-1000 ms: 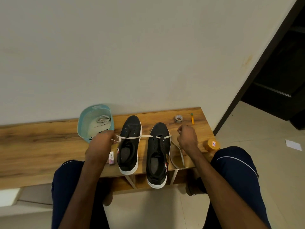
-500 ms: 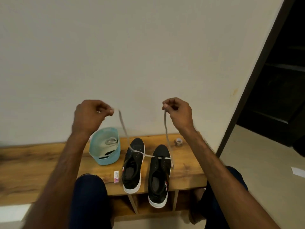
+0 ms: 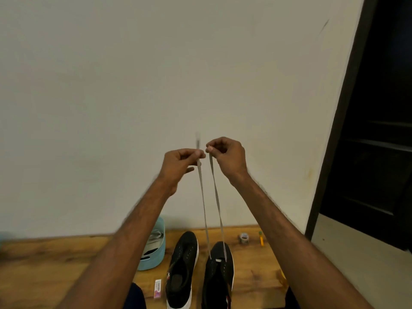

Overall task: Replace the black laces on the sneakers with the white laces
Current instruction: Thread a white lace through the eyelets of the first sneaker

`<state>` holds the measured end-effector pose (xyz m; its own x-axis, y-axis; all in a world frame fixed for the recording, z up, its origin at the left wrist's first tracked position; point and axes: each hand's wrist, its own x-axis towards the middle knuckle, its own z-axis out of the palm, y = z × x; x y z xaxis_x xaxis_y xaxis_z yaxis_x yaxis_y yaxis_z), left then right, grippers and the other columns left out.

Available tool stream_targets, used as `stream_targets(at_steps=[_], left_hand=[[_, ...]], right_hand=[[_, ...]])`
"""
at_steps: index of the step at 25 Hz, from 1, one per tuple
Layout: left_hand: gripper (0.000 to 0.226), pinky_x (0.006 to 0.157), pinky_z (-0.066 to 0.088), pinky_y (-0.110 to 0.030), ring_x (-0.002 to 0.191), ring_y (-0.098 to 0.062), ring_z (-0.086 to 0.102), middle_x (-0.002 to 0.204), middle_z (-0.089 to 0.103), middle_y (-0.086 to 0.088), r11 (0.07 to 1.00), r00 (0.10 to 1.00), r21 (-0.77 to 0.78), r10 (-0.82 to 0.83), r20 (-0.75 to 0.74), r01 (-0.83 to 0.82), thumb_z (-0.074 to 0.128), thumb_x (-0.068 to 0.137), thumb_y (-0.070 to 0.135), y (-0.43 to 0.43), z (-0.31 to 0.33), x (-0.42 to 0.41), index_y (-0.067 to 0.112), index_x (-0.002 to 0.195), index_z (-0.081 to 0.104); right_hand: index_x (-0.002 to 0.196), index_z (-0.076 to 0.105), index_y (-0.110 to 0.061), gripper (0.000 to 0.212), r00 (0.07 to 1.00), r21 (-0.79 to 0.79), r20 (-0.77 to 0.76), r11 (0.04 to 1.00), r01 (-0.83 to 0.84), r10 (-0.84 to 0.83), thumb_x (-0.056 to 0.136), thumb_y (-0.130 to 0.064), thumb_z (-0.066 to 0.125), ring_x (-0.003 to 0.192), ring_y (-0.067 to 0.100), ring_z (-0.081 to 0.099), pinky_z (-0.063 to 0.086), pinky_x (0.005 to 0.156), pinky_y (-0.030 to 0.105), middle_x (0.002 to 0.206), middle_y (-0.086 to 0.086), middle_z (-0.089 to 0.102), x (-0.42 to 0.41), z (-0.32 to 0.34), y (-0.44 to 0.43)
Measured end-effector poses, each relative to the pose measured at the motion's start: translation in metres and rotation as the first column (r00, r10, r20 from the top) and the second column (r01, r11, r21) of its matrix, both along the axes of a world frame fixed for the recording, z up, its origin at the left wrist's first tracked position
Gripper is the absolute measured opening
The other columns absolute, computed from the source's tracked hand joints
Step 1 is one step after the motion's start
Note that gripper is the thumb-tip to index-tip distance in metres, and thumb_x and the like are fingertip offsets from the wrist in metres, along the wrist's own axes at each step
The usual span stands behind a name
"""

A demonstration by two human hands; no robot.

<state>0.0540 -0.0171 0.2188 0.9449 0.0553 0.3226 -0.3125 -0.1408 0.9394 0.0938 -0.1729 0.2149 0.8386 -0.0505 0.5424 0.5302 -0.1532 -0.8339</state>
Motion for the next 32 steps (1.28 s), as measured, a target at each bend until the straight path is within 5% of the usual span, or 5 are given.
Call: stream_targets(at_steps=[9,17,21,26,32], left_hand=[[0.061,0.098,0.053,-0.045,0.088,-0.019,0.074,0.094,0.077,-0.006,0.997,0.989,0.051,0.058,0.135,-0.066,0.074,0.086,0.006,-0.021,0.007,0.016,0.011,0.14,0.046],[0.014,0.09,0.057,-0.046,0.091,-0.02,0.073,0.094,0.076,-0.006,0.996,0.993,0.007,0.083,0.078,-0.084,0.066,0.092,0.007,-0.011,-0.043,0.014,0.01,0.104,0.072],[0.012,0.084,0.059,-0.041,0.095,-0.026,0.072,0.095,0.076,-0.007,0.992,0.988,-0.033,0.114,-0.102,-0.118,0.059,0.097,0.007,-0.003,-0.14,0.005,0.01,0.102,0.069],[0.013,0.087,0.058,-0.04,0.097,-0.016,0.069,0.097,0.073,0.004,0.986,0.927,0.162,0.105,-0.36,-0.049,0.056,0.099,0.019,-0.022,-0.277,-0.008,0.027,0.094,0.065],[0.014,0.08,0.05,-0.026,0.089,-0.003,0.061,0.092,0.065,0.01,0.916,0.911,0.392,0.084,-0.404,0.089,0.058,0.098,0.022,-0.035,-0.355,-0.031,0.031,0.087,0.062]], right_hand=[[0.09,0.075,-0.013,0.009,0.998,0.018,-0.029,0.998,0.059,-0.059,0.087,-0.006,0.072,0.08,0.011,0.072,0.059,0.084,0.031,0.083,-0.001,0.075,0.008,0.012,-0.009],[0.1,0.065,-0.005,0.006,0.988,0.137,-0.146,0.99,-0.03,0.05,0.096,-0.008,0.061,0.06,0.02,0.067,0.059,0.06,0.033,0.083,0.01,0.07,-0.004,-0.029,-0.032],[0.103,0.062,-0.018,0.015,0.936,-0.121,-0.35,0.993,-0.007,-0.036,0.094,-0.007,0.057,0.06,0.015,0.063,0.049,0.05,0.025,0.081,0.007,0.071,-0.009,-0.152,-0.058],[0.087,0.071,-0.017,0.018,0.82,-0.496,-0.529,0.864,-0.09,-0.218,0.096,-0.011,0.057,0.08,0.015,0.062,0.047,0.072,0.031,0.081,-0.005,0.065,-0.001,-0.307,-0.063],[0.107,0.065,-0.021,0.022,0.793,-0.705,-0.525,0.679,-0.202,-0.309,0.093,-0.038,0.064,0.094,0.013,0.055,0.042,0.075,0.029,0.106,-0.004,0.057,0.006,-0.358,-0.051]])
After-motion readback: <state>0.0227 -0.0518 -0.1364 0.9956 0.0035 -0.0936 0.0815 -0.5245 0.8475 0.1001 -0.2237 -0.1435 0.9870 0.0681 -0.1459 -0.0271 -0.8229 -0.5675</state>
